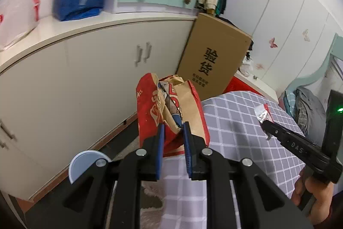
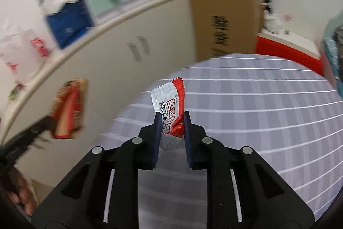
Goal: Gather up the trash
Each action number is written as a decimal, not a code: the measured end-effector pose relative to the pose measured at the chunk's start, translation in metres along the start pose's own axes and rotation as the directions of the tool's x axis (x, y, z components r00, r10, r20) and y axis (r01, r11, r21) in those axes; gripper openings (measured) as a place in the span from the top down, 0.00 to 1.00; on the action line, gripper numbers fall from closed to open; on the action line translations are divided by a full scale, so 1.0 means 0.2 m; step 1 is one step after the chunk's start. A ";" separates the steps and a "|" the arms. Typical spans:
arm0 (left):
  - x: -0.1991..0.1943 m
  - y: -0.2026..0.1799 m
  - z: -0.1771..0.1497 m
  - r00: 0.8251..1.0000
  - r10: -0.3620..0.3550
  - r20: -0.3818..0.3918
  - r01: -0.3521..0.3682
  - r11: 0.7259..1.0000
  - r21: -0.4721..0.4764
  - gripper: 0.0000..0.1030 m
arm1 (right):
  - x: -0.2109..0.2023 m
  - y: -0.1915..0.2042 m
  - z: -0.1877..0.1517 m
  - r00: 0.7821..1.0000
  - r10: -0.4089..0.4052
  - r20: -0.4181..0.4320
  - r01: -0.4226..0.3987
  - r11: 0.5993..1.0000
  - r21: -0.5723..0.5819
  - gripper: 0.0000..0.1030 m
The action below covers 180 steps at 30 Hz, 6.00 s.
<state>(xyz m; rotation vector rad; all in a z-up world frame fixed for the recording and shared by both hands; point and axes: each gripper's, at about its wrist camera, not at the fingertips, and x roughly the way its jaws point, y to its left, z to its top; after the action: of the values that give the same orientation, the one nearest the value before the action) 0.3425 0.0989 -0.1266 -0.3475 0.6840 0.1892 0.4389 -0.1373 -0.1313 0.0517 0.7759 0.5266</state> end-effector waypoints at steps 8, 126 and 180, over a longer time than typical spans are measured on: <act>-0.23 0.40 -0.15 0.997 0.083 -0.004 -0.083 0.995 -0.057 0.84 | 0.06 0.66 -0.15 0.981 0.187 -0.053 -0.191 0.979 -0.077 0.81; -1.85 -0.02 -0.78 0.901 -0.216 0.376 0.066 0.926 0.373 0.08 | -1.84 0.98 -1.22 0.748 -0.330 0.576 0.331 0.938 0.108 0.07; -1.84 -0.05 -0.83 0.896 -0.205 0.393 0.037 0.918 0.395 0.08 | -1.83 0.96 -1.27 0.761 -0.327 0.561 0.328 0.939 0.103 0.07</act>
<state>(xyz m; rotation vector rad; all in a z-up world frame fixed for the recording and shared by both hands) -0.0316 0.0061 -0.0047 0.0303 0.2473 0.0049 -0.0339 -0.1805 -0.0301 0.0667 0.1772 0.1512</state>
